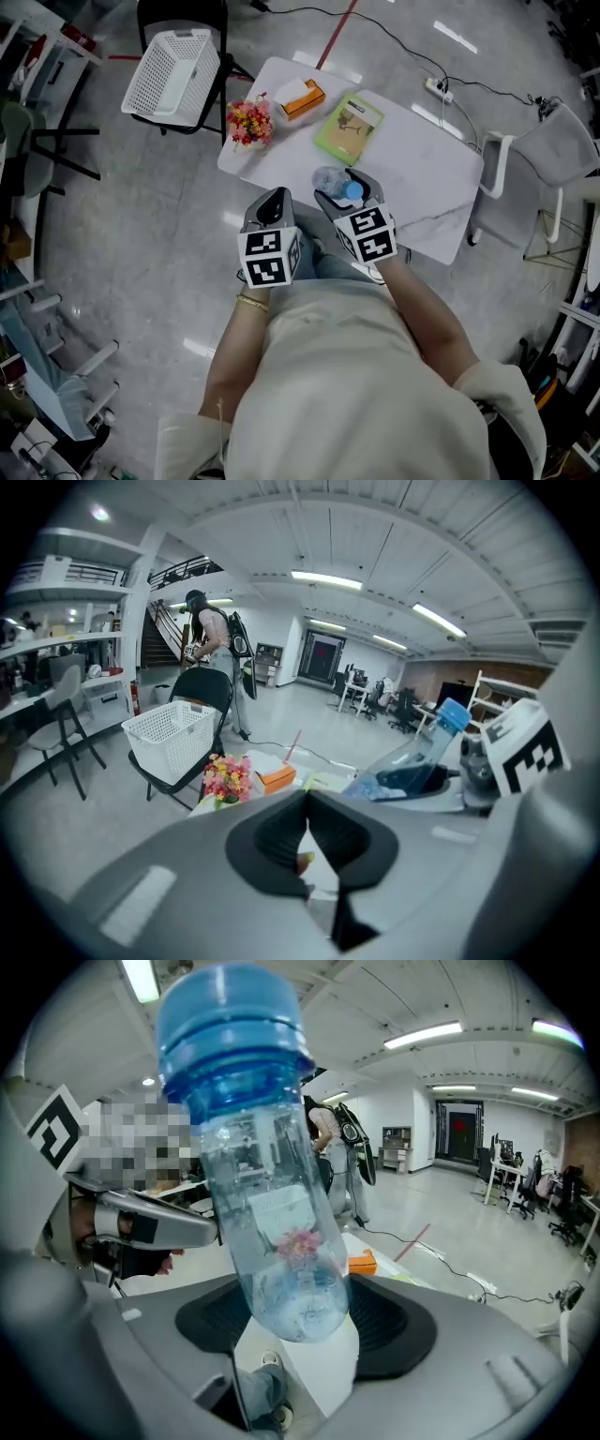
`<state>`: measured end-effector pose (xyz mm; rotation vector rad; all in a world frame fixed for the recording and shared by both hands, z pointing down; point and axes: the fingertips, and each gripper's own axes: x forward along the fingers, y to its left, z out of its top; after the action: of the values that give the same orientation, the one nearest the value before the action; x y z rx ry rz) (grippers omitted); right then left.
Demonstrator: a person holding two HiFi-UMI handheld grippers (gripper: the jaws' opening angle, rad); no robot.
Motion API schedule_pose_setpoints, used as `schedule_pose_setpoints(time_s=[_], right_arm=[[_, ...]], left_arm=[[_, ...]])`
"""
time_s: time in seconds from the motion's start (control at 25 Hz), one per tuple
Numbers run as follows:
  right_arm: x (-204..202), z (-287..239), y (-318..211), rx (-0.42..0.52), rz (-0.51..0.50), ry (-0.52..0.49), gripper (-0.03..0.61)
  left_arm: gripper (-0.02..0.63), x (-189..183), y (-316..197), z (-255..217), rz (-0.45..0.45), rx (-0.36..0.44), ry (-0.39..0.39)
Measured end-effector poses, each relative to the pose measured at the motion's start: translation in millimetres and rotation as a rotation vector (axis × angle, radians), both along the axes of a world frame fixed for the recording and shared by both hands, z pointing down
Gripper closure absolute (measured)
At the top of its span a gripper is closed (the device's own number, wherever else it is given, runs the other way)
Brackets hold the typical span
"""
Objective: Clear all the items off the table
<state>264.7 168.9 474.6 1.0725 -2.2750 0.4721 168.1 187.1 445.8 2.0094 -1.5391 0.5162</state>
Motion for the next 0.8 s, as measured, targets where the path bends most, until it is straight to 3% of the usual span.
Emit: schedule_pose_setpoints(time_s=[0.8], right_arm=[[-31, -55, 16, 0.079, -0.162, -0.038, 0.261]], left_arm=[[0.604, -24, 20, -36, -0.102, 0.064, 0.003]])
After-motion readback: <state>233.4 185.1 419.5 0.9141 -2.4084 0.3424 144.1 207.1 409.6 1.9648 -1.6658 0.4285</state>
